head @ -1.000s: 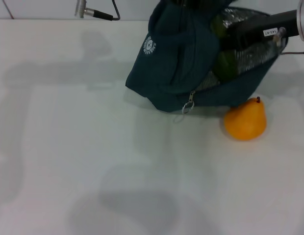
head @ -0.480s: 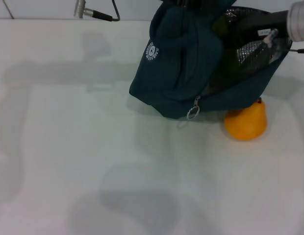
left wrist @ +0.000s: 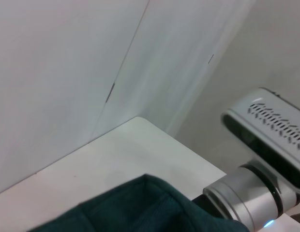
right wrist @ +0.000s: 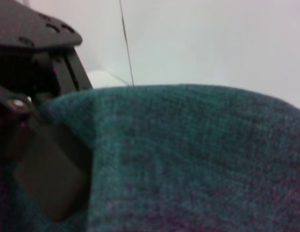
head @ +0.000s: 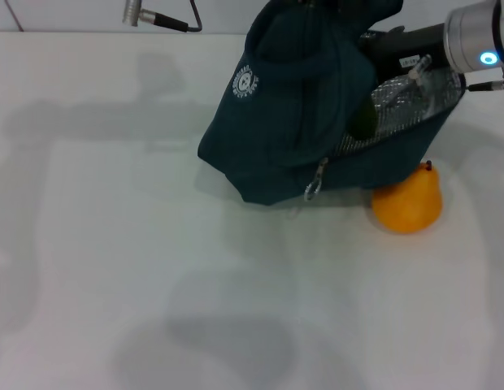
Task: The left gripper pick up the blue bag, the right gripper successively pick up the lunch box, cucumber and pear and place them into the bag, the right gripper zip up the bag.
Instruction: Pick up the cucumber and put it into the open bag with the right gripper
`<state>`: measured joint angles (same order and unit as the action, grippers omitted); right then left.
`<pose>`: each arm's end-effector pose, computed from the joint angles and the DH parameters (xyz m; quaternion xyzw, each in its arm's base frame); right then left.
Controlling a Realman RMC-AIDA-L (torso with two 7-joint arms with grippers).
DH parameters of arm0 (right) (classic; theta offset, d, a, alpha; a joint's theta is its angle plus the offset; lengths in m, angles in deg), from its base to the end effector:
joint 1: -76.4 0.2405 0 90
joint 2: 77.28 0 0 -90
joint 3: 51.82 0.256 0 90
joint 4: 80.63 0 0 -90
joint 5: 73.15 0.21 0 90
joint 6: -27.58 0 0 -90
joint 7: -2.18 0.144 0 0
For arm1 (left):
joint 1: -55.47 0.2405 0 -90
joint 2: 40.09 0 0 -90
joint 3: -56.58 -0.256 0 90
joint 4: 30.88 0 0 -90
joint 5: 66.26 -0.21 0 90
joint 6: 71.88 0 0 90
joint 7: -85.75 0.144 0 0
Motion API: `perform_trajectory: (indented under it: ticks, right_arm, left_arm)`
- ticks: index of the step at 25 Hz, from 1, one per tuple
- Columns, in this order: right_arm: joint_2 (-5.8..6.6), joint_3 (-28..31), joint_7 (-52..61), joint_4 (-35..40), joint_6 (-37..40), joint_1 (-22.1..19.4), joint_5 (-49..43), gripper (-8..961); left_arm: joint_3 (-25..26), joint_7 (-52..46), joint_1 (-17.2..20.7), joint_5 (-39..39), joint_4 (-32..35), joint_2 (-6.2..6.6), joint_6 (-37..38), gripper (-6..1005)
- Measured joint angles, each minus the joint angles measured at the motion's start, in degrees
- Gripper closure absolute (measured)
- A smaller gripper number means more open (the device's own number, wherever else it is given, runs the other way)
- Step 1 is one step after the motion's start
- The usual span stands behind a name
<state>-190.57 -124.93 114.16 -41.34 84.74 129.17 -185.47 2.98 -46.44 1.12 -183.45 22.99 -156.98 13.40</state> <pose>0.1291 0.4560 -0.0196 -0.9553 0.1973 0.0834 0.2036 -0.0700 0.4217 0.0243 -0.9347 -0.3036 -0.1771 0.0533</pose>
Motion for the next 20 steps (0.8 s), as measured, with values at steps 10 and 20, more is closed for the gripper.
perform_trajectory:
  ticks: [10,20]
  right_arm:
    - [0.95,2.0,1.8,-0.2,6.1,0.9,-0.5,369]
    - [2.97,3.2,4.8,-1.6,11.1,2.6,-0.6,371]
  left_arm:
    - [0.0,-0.2,-0.1,0.2,-0.1,-0.04,0.5,962]
    - [0.0,-0.3,0.0,0.2,-0.1,-0.25,0.5,962]
